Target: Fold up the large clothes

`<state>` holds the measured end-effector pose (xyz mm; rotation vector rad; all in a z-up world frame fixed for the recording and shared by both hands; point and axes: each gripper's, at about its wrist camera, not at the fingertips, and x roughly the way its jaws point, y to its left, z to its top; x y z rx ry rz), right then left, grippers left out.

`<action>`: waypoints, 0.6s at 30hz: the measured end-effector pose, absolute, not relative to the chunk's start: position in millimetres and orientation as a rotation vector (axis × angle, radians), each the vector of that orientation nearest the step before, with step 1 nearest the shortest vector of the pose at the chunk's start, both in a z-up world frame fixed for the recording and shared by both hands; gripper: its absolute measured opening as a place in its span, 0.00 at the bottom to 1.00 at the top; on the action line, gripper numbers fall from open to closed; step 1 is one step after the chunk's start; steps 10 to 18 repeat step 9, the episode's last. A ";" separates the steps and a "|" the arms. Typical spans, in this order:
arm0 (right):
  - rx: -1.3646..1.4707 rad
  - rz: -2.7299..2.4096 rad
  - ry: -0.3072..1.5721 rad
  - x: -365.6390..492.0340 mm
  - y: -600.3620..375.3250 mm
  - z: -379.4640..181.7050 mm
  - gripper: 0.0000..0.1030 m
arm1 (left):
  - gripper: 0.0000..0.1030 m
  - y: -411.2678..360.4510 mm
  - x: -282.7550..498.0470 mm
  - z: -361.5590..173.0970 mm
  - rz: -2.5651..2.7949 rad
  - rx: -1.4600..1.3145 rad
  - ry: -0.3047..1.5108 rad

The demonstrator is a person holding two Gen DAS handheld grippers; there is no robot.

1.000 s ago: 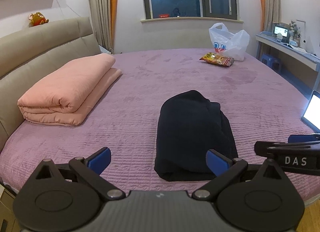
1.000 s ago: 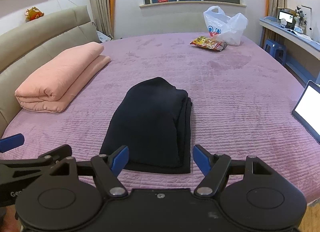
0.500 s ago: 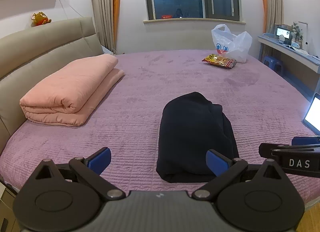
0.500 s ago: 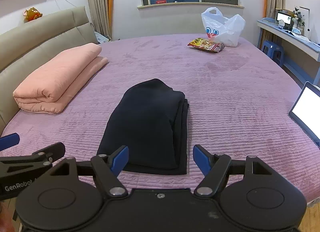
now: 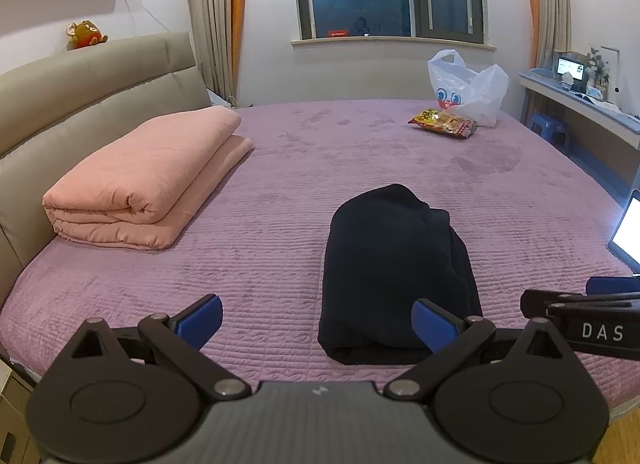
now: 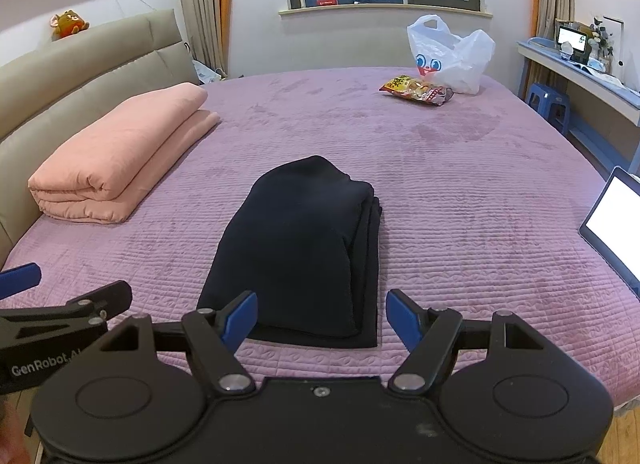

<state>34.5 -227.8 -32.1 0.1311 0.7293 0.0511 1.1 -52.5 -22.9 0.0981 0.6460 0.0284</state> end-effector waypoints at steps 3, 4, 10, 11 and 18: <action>0.131 0.052 0.731 34.6 -227.9 -32.4 0.82 | 0.99 -50.4 1.3 -21.9 0.038 0.084 0.643; 0.131 0.052 0.731 34.6 -227.4 -32.5 0.82 | 0.99 -50.1 0.4 -21.7 0.041 0.083 0.640; 0.131 0.053 0.733 34.9 -227.6 -33.6 0.82 | 0.97 -52.6 -5.5 -21.2 0.070 0.137 0.582; 0.131 0.053 0.733 34.9 -227.6 -33.6 0.82 | 0.97 -52.6 -5.5 -21.2 0.070 0.137 0.582; 0.131 0.053 0.733 34.9 -227.6 -33.6 0.82 | 0.97 -52.6 -5.5 -21.2 0.070 0.137 0.582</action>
